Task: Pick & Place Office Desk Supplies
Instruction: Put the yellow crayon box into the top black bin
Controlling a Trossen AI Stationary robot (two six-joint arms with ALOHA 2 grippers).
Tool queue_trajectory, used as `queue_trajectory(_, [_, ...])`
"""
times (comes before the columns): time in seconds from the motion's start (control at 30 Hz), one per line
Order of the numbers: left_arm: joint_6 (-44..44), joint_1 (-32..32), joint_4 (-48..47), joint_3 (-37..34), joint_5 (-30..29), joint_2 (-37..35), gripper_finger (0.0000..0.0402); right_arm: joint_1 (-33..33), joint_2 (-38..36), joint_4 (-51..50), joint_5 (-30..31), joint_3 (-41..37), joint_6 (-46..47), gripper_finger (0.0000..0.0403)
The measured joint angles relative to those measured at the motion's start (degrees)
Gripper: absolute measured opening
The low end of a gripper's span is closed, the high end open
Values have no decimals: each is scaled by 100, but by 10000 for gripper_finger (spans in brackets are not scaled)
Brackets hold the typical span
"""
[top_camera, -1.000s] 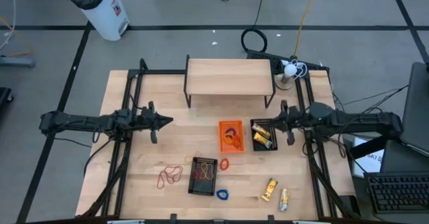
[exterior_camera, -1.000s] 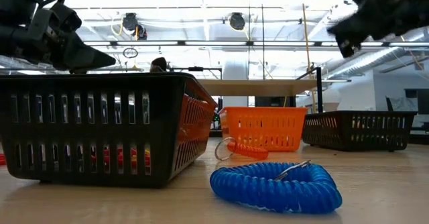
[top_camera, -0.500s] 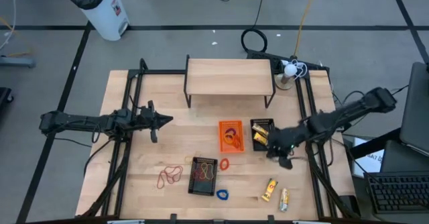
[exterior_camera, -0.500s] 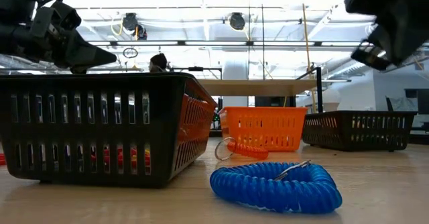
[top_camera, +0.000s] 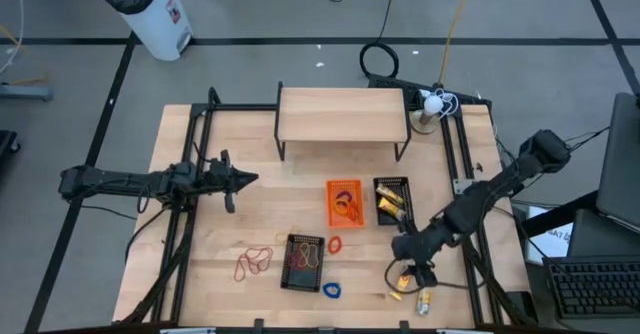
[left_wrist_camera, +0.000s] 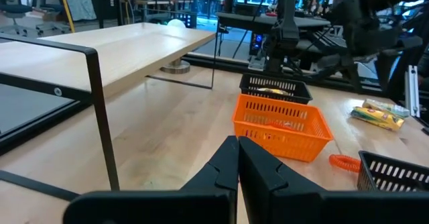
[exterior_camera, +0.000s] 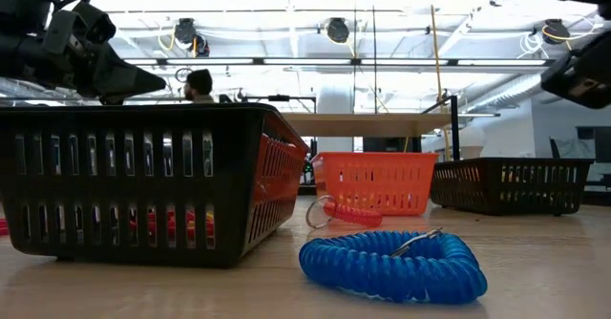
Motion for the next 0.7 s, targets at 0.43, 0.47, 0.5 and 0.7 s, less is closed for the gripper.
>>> queue_trajectory(0.43, [5,0,-7,0,4,2,10,550,1169,429,141,51,-264,215])
queue_trajectory(0.47, [7,0,-7,0,5,0,10,552,1230,466,120,51,-297,215])
queue_trajectory(0.5, [7,0,-5,2,5,0,10,553,1290,479,61,51,-316,215])
queue_trajectory(0.7, [9,0,-20,2,7,0,10,553,1564,520,-18,52,-502,215])
